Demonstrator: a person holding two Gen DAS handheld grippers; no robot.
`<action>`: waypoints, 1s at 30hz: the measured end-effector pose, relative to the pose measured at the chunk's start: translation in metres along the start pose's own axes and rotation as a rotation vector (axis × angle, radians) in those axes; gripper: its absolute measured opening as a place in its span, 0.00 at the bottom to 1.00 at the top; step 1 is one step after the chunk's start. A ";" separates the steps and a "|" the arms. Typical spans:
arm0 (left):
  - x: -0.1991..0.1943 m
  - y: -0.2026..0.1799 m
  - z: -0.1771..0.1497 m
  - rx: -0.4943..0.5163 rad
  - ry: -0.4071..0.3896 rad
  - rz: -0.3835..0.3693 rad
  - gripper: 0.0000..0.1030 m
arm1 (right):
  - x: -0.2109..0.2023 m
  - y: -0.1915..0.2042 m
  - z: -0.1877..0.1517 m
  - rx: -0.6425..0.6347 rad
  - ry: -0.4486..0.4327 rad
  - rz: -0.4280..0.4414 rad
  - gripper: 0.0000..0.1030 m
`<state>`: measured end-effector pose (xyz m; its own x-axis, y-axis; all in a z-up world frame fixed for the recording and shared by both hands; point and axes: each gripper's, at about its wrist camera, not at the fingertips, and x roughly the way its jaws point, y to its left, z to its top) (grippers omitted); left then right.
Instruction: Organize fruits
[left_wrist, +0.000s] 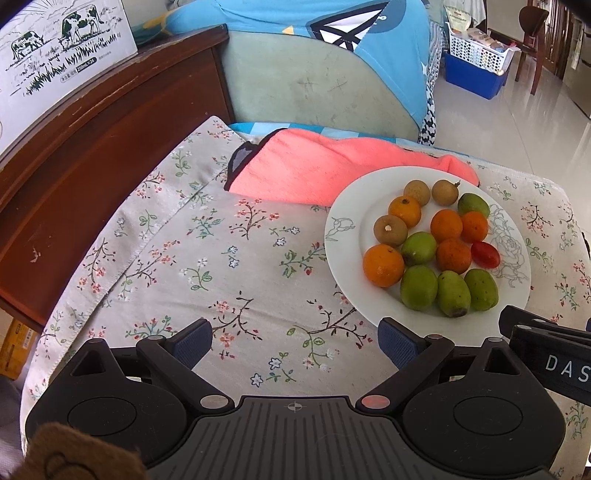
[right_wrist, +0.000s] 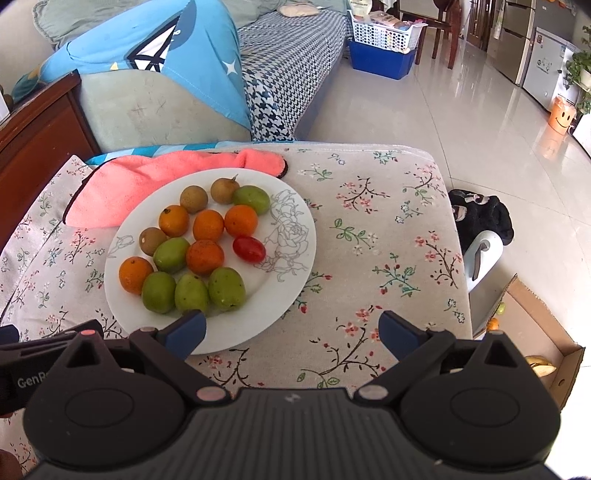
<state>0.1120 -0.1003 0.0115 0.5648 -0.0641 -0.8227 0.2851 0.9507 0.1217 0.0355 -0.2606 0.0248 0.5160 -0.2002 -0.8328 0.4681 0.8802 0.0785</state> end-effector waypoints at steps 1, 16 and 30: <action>0.000 0.000 0.000 0.002 0.000 0.004 0.95 | 0.001 0.001 0.000 -0.001 0.000 -0.003 0.96; 0.009 0.002 0.000 0.017 0.040 0.037 0.95 | 0.007 0.006 0.001 -0.010 0.026 -0.004 0.97; 0.009 0.000 -0.003 0.029 0.041 0.057 0.95 | 0.010 0.008 0.000 -0.011 0.038 -0.007 0.97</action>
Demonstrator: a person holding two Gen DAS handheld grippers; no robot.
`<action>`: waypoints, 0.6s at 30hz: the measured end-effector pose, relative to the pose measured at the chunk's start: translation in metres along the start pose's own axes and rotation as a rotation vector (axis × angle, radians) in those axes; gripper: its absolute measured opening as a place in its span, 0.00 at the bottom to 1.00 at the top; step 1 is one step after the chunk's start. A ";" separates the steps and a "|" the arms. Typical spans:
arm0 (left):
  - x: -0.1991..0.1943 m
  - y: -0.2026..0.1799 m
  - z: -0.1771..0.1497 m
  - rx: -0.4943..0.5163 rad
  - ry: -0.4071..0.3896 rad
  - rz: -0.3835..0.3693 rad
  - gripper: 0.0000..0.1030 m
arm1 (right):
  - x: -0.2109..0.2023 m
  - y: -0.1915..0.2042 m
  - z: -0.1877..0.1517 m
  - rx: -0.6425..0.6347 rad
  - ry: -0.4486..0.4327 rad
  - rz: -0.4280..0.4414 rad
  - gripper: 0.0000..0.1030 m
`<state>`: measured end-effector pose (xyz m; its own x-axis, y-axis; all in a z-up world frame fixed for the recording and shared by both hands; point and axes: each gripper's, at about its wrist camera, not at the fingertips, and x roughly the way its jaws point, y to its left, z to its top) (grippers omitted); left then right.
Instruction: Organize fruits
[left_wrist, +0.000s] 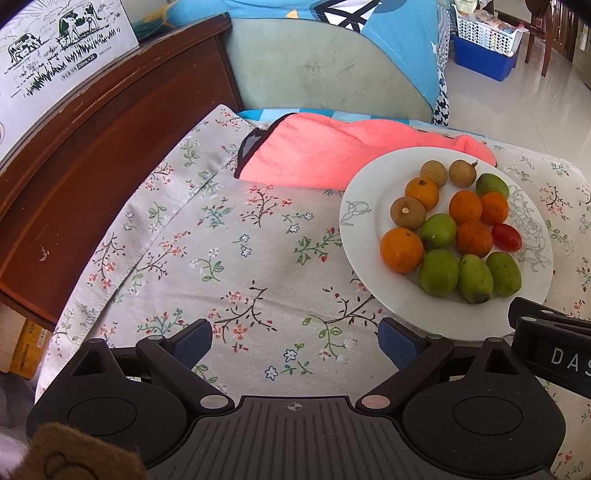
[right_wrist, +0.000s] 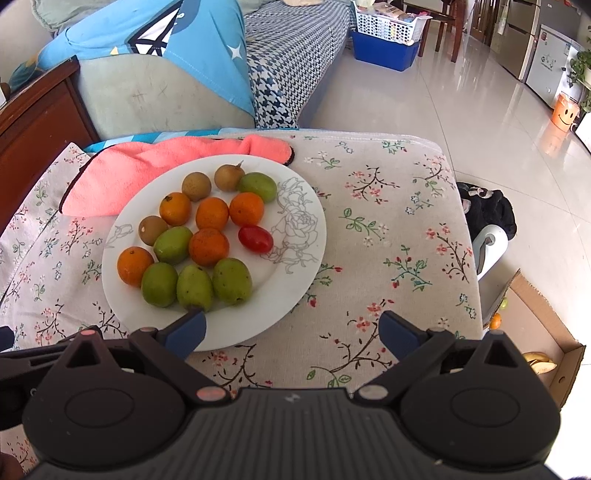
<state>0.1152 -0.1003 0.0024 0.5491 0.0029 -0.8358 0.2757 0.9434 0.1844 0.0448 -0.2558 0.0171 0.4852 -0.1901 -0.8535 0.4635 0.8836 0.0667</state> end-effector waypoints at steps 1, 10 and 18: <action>0.000 0.000 0.000 0.001 -0.001 0.002 0.95 | 0.000 0.000 0.000 -0.002 -0.002 -0.001 0.97; -0.004 0.001 -0.002 0.009 -0.011 0.014 0.95 | -0.003 0.002 -0.001 -0.014 -0.009 0.008 0.97; -0.008 0.002 -0.007 0.021 -0.016 0.021 0.95 | -0.006 0.003 -0.004 -0.037 -0.020 0.014 0.97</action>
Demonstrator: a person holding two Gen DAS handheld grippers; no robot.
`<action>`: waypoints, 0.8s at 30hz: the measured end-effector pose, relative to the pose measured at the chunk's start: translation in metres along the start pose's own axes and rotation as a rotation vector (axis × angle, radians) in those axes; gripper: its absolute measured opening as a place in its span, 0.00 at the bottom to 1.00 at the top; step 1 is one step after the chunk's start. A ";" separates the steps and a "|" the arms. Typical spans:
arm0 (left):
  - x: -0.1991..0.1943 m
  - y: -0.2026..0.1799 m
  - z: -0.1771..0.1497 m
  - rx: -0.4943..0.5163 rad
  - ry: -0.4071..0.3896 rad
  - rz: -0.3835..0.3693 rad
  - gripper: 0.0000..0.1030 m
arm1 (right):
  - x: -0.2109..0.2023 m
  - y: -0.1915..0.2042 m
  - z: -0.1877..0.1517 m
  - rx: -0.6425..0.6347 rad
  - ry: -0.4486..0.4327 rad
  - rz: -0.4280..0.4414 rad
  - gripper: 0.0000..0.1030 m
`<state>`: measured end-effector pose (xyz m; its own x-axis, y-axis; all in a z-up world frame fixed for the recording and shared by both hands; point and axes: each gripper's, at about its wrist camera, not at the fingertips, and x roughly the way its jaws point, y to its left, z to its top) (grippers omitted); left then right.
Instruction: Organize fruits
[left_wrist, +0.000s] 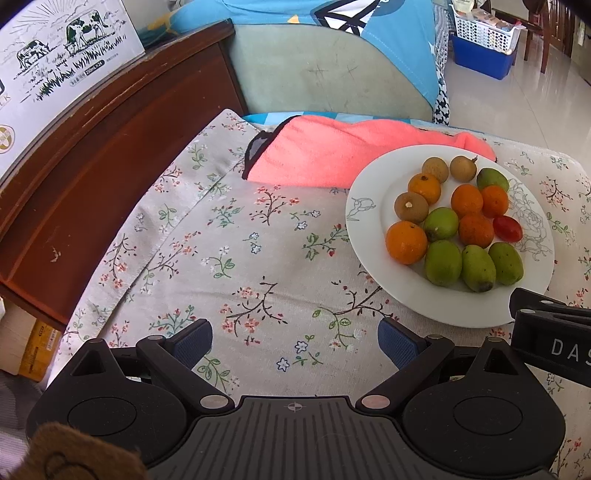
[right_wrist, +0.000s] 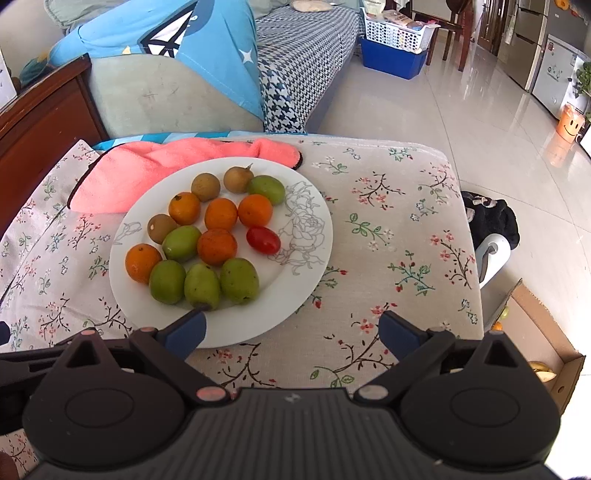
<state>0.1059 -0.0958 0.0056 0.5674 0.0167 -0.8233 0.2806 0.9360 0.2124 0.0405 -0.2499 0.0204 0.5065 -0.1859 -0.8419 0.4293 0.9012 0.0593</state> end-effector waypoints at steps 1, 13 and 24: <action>0.000 0.000 -0.001 0.002 0.000 0.001 0.95 | 0.000 0.000 -0.001 -0.003 -0.001 0.001 0.97; -0.005 0.002 -0.015 0.013 0.001 0.000 0.95 | -0.006 0.002 -0.012 -0.054 -0.009 0.034 0.97; -0.009 0.016 -0.037 0.003 0.011 0.010 0.95 | -0.012 0.011 -0.028 -0.116 -0.017 0.119 0.97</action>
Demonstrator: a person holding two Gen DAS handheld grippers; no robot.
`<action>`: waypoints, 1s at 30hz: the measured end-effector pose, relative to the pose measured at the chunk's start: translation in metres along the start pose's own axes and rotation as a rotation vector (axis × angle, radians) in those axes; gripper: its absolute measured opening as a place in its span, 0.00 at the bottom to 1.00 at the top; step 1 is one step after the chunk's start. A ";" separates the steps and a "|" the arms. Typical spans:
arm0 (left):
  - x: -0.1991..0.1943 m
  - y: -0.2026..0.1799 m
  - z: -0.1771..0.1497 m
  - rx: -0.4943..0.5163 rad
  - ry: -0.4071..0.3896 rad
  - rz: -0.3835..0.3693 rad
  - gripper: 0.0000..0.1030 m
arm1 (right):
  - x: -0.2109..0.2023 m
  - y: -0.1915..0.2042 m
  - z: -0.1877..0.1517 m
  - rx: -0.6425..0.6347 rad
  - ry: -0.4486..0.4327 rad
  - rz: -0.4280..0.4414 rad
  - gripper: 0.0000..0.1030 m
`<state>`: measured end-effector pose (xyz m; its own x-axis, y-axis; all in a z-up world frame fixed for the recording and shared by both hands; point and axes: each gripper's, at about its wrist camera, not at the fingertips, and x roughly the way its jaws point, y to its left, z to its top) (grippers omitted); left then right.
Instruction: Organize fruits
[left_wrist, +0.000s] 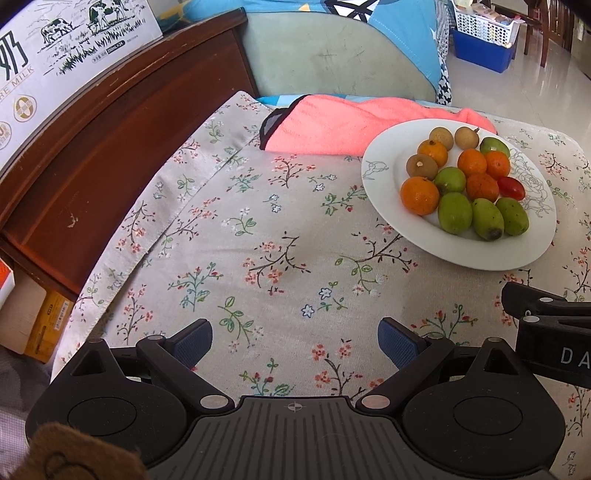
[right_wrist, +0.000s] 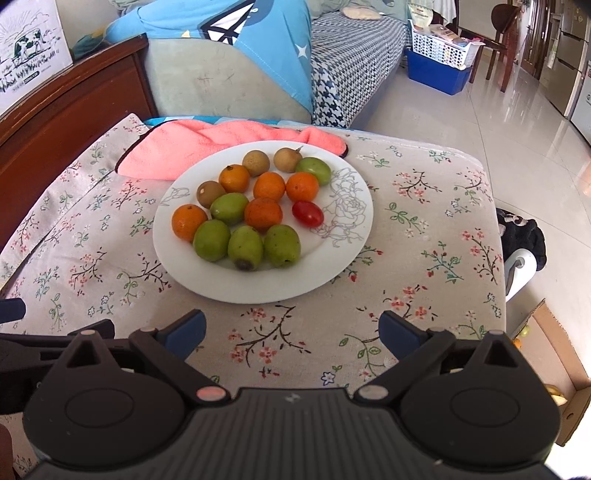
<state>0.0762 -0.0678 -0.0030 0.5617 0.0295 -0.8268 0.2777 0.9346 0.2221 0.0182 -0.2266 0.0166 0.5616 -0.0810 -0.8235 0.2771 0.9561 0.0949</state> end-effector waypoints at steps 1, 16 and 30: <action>0.000 0.002 -0.002 -0.003 0.001 0.002 0.95 | 0.000 0.002 -0.002 -0.005 -0.003 0.009 0.97; -0.004 0.037 -0.018 -0.090 0.015 0.007 0.95 | -0.004 0.028 -0.026 -0.117 -0.019 0.157 0.97; -0.006 0.059 -0.021 -0.150 0.013 0.013 0.95 | 0.001 0.074 -0.068 -0.420 -0.109 0.345 0.97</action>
<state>0.0734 -0.0051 0.0042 0.5542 0.0459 -0.8311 0.1499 0.9766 0.1539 -0.0142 -0.1368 -0.0155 0.6480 0.2500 -0.7194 -0.2596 0.9605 0.0999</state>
